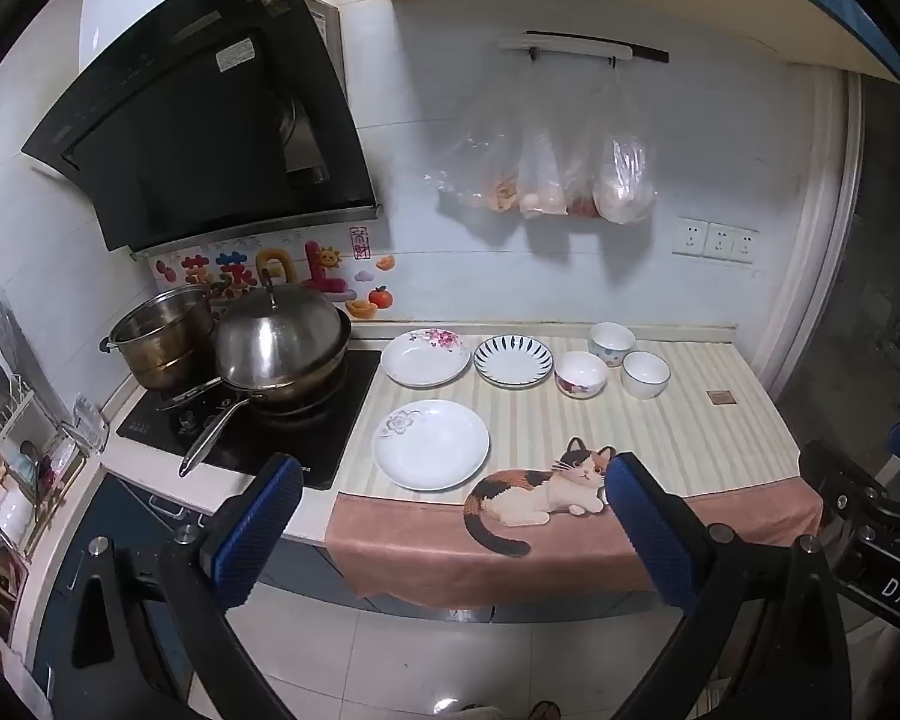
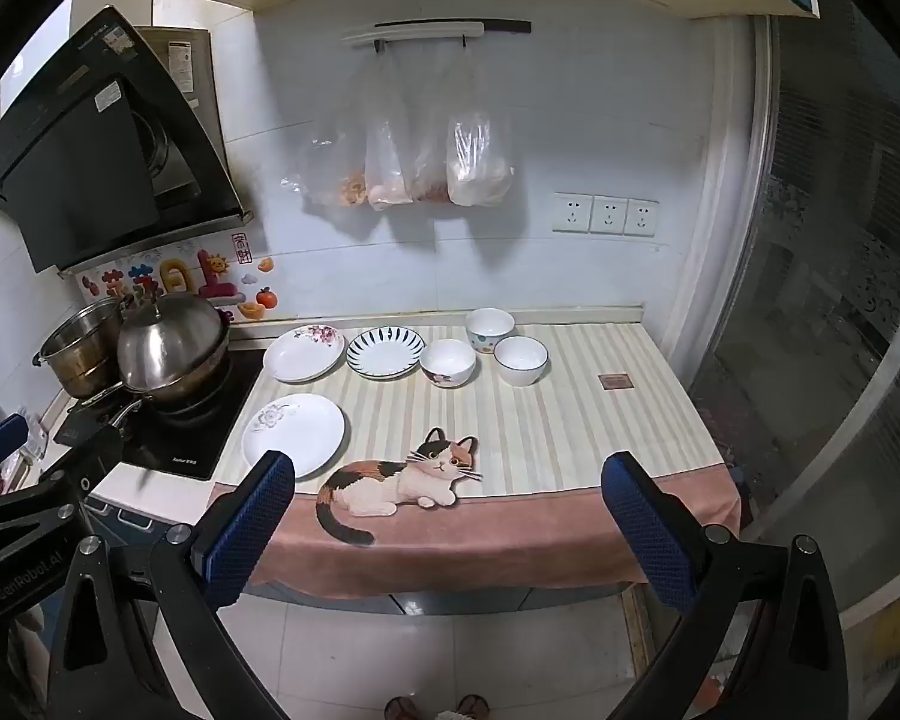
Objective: Organize plates and bowls
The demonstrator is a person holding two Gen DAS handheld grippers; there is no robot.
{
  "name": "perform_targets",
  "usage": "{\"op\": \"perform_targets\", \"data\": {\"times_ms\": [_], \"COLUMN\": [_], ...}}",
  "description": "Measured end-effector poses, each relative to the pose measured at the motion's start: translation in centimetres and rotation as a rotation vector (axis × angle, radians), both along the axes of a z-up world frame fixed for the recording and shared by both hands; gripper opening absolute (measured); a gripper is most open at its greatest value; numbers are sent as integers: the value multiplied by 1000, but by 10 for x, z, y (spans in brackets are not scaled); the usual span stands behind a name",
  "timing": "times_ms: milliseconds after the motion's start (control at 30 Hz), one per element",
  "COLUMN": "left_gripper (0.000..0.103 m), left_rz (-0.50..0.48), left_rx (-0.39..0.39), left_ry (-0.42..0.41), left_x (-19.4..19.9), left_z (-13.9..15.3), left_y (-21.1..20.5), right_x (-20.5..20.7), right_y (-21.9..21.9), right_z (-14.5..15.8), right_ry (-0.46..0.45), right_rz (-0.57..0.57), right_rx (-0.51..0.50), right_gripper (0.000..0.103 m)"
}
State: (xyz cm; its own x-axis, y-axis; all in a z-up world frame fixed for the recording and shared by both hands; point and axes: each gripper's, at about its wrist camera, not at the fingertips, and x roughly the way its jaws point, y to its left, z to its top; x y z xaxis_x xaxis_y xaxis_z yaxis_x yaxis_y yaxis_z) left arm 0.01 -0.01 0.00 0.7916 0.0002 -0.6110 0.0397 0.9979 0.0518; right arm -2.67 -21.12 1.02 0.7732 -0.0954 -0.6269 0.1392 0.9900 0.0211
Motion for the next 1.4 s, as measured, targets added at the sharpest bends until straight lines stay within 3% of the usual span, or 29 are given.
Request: {"op": "perform_targets", "data": {"times_ms": [1400], "left_gripper": [103], "left_rz": [-3], "left_rx": [-19], "left_ry": [-18], "left_x": [6], "left_z": [12], "left_y": [-13], "right_x": [4], "right_y": [-7], "right_z": [7], "right_ry": [-6], "right_rz": [-7], "right_rx": [-5], "right_gripper": [103]}}
